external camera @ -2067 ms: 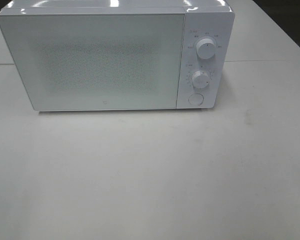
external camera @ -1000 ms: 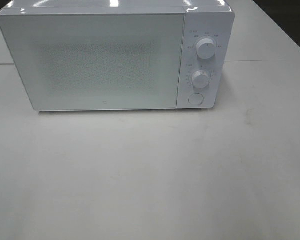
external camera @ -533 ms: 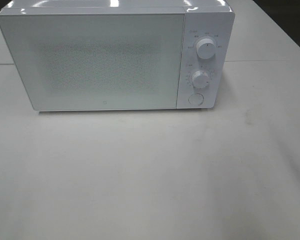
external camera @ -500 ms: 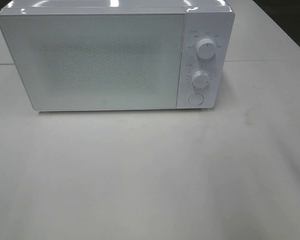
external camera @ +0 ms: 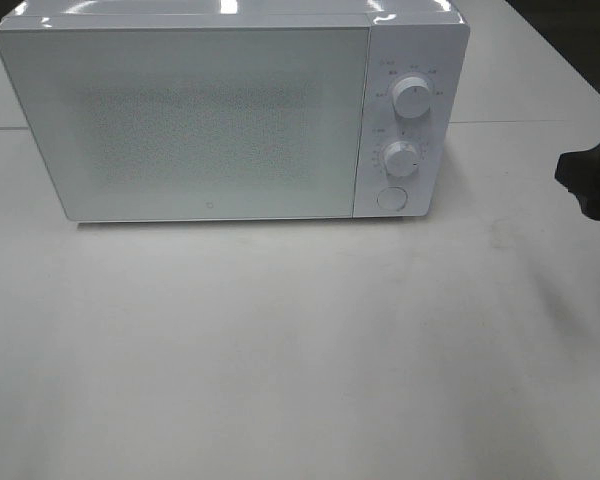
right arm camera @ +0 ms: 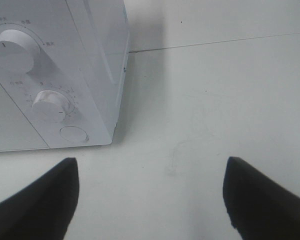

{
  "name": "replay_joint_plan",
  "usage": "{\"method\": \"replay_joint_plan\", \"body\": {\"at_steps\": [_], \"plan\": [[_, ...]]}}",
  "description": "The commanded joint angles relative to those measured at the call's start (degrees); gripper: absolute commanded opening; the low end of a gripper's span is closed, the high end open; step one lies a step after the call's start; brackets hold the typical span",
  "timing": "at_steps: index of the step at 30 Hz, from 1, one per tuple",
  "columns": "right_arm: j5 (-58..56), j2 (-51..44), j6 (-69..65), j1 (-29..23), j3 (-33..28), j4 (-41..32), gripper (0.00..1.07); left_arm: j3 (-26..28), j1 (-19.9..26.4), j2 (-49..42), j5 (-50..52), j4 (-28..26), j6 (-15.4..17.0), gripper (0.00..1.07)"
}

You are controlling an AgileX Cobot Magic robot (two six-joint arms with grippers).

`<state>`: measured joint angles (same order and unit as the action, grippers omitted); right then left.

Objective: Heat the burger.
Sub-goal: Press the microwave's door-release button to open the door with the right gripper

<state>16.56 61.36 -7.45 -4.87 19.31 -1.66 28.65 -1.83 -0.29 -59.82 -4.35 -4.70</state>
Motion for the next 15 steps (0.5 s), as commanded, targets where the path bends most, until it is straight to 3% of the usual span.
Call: {"method": "replay_joint_plan", "body": {"at_steps": [1, 7, 9, 15], "plan": [[4.1, 2.2, 0.1, -1.5, -0.6, 0.4, 0.76, -0.1, 0.2, -1.3, 0.5, -0.2, 0.0, 1.0], [9.2, 10.5, 1.8, -8.5, -0.6, -1.4, 0.76, -0.1, 0.2, -1.3, 0.5, -0.2, 0.0, 1.0], [15.1, 16.6, 5.4, -13.0, -0.6, -6.5, 0.75, -0.1, 0.2, -1.3, 0.5, -0.2, 0.0, 1.0], [22.1, 21.8, 10.9, -16.9, -0.6, -12.5, 0.75, -0.1, 0.2, -1.3, 0.5, -0.2, 0.0, 1.0]]}}
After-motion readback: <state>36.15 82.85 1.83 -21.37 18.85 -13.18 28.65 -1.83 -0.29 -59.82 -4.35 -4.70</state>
